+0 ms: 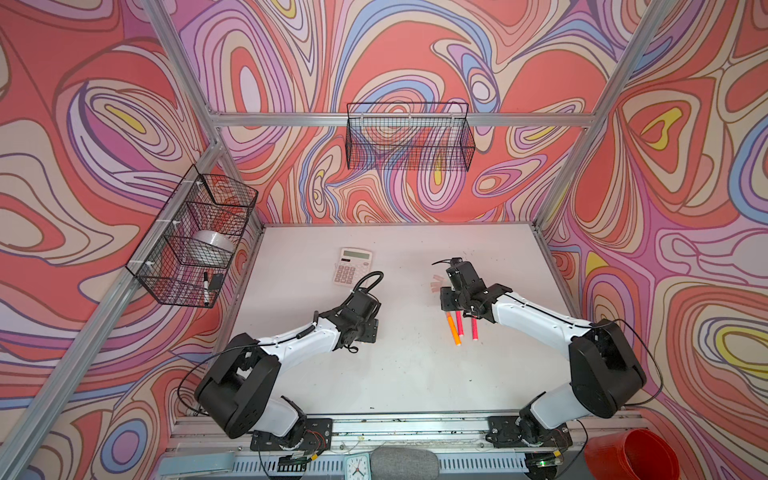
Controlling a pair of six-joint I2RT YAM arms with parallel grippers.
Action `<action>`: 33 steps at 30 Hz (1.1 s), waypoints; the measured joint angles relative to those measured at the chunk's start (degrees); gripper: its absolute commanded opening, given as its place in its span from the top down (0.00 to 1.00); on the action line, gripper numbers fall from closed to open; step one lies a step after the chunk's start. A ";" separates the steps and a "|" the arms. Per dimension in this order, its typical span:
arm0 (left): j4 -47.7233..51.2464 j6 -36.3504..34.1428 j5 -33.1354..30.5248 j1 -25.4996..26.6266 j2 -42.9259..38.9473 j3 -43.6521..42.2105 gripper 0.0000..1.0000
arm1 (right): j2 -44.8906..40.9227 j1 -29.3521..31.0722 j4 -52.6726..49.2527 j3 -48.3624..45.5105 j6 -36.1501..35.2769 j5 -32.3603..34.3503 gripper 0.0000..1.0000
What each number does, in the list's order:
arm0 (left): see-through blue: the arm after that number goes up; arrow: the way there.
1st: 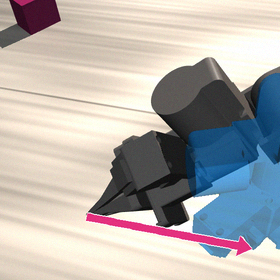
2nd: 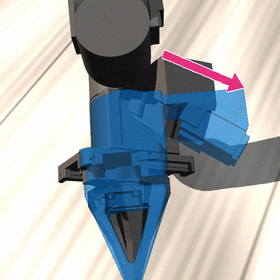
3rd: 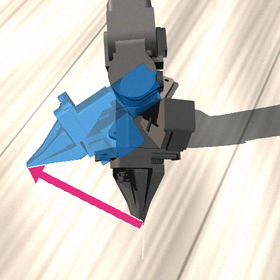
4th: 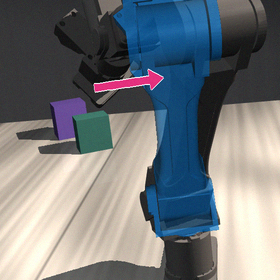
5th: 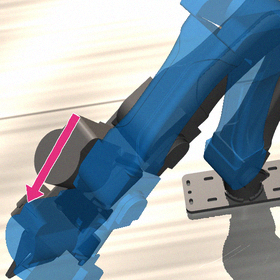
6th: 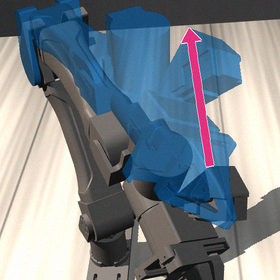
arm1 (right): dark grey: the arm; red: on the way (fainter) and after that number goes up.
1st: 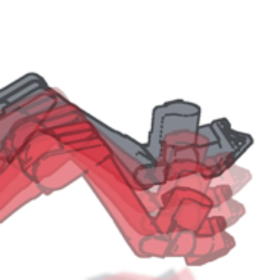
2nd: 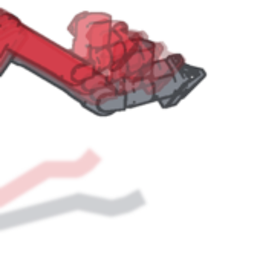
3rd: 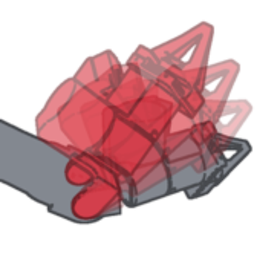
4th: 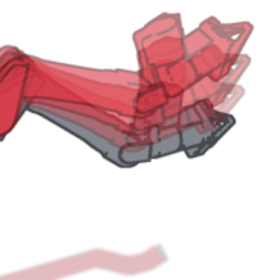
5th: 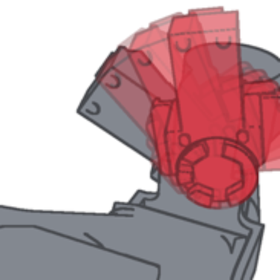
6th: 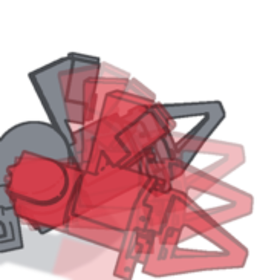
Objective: Insert the pens into the pen caps
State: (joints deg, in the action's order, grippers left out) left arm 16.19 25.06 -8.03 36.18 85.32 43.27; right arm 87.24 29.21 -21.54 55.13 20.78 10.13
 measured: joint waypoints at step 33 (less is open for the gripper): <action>5.07 -2.56 3.10 0.59 9.88 7.96 0.94 | -4.79 0.00 3.91 -2.25 1.90 -3.10 0.45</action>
State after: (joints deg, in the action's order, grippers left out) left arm 21.26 22.50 -4.93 36.77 95.20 51.22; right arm 82.46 29.21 -17.63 52.88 22.68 7.03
